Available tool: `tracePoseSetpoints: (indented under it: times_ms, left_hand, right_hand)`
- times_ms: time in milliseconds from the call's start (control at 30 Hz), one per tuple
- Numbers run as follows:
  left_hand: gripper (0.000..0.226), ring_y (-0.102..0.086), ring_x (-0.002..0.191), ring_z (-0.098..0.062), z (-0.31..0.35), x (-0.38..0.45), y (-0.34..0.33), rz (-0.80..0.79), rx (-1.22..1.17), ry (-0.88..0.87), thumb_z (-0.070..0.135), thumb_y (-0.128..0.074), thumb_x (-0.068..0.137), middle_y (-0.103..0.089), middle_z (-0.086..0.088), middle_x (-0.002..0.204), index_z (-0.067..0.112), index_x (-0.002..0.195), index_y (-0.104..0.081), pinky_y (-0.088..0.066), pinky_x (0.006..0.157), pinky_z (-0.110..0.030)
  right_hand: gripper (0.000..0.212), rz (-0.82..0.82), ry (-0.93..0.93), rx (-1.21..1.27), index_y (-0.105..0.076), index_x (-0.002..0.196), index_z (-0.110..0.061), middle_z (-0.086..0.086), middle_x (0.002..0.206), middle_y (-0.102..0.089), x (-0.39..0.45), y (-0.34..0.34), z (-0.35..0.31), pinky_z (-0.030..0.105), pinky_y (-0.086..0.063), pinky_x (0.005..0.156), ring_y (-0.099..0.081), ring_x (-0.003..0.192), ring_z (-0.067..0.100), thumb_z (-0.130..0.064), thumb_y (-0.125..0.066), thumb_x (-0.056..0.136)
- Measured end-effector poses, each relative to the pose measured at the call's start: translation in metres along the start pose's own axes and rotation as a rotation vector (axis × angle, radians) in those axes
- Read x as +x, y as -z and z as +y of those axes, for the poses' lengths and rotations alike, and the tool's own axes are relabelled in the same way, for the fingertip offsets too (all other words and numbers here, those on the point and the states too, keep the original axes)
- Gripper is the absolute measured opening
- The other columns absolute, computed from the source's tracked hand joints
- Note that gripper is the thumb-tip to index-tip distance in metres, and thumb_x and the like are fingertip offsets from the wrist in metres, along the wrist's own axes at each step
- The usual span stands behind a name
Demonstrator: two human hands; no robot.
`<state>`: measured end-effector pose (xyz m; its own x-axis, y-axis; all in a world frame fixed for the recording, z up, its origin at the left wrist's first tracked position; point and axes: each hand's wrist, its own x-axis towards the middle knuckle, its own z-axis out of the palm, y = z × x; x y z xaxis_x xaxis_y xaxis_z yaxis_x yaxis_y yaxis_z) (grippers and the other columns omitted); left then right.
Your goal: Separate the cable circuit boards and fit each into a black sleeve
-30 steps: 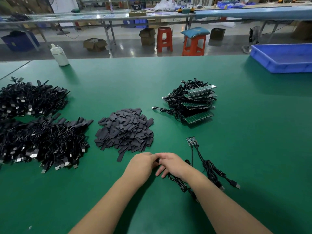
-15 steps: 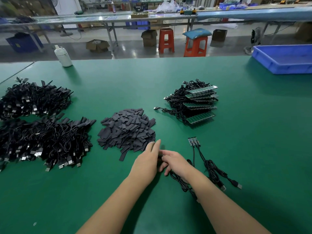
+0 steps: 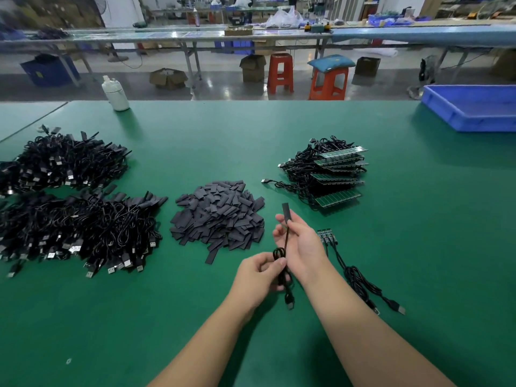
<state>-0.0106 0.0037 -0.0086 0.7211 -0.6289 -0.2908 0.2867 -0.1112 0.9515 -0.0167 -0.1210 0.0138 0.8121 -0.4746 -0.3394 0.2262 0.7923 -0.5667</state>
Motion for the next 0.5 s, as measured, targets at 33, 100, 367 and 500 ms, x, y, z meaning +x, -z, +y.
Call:
tracePoseSetpoints:
  times_ms: [33, 100, 367, 500]
  left_hand:
    - [0.013, -0.063, 0.064, -0.018, 0.005, 0.0, 0.002, 0.007, -0.021, -0.011, 0.012, -0.062, 0.096, -0.069, -0.012, 0.074, 0.004, 0.088, -0.068, -0.055, 0.063, -0.027]
    - [0.015, -0.061, 0.065, -0.017, 0.015, -0.001, 0.011, 0.026, 0.016, -0.049, 0.013, -0.065, 0.093, -0.07, -0.01, 0.074, 0.002, 0.085, -0.069, -0.052, 0.067, -0.027]
    - [0.015, -0.067, 0.079, -0.015, 0.064, 0.01, 0.109, 0.357, 0.547, -0.185, 0.034, -0.074, 0.085, -0.074, 0.006, 0.085, 0.022, 0.093, -0.075, -0.053, 0.077, -0.03]
    - [0.024, -0.065, 0.069, -0.013, 0.09, 0.017, 0.177, 0.657, 0.906, -0.26, 0.04, -0.071, 0.087, -0.071, 0.008, 0.083, 0.021, 0.102, -0.074, -0.053, 0.066, -0.028]
  right_hand:
    - [0.03, -0.013, 0.009, -0.012, -0.056, 0.121, -0.004, 0.012, 0.094, -0.068, 0.0, -0.004, -0.002, 0.025, -0.055, 0.065, -0.063, 0.07, 0.016, 0.003, -0.034, 0.101]
    - [0.027, -0.009, 0.043, -0.212, -0.058, 0.123, -0.007, 0.012, 0.106, -0.071, 0.002, -0.01, -0.008, 0.028, -0.056, 0.076, -0.067, 0.087, 0.02, -0.002, -0.041, 0.102]
    - [0.052, 0.197, 0.198, -2.168, -0.033, 0.153, -0.021, 0.009, 0.16, -0.028, 0.015, 0.064, -0.048, 0.044, -0.024, 0.119, -0.022, 0.148, 0.028, -0.037, -0.039, 0.103]
    - [0.054, 0.134, 0.081, -2.298, -0.025, 0.155, -0.029, 0.006, 0.163, -0.02, 0.01, 0.097, -0.057, 0.045, -0.021, 0.12, -0.016, 0.15, 0.027, -0.041, -0.036, 0.104]
